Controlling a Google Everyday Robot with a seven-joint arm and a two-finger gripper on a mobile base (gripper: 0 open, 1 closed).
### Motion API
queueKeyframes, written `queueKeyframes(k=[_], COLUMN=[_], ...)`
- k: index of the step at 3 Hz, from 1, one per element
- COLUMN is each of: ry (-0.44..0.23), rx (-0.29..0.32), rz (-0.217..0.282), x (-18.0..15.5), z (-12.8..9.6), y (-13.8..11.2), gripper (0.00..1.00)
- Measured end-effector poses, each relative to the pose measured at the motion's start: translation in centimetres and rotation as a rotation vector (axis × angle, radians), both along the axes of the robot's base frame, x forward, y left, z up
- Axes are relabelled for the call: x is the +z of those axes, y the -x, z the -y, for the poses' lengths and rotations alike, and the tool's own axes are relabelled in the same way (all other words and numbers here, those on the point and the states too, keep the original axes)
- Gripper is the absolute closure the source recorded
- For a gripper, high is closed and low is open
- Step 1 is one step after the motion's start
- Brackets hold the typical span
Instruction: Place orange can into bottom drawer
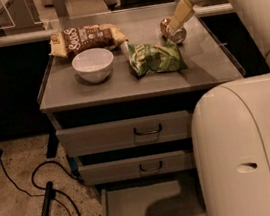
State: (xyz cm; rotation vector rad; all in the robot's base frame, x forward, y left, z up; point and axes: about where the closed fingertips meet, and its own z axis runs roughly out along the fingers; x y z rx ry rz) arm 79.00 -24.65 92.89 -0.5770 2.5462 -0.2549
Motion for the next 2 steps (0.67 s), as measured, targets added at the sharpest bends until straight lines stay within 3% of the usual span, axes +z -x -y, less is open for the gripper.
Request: queueKeyframes(k=[1,2], ry=[-0.012,-0.012], rx=[0.029,0.029], rz=[-0.013,-0.013], x=[-2.02,-2.02], z=[-3.66,-3.66], y=[-2.19,-2.19], gripper=[0.00,0.00])
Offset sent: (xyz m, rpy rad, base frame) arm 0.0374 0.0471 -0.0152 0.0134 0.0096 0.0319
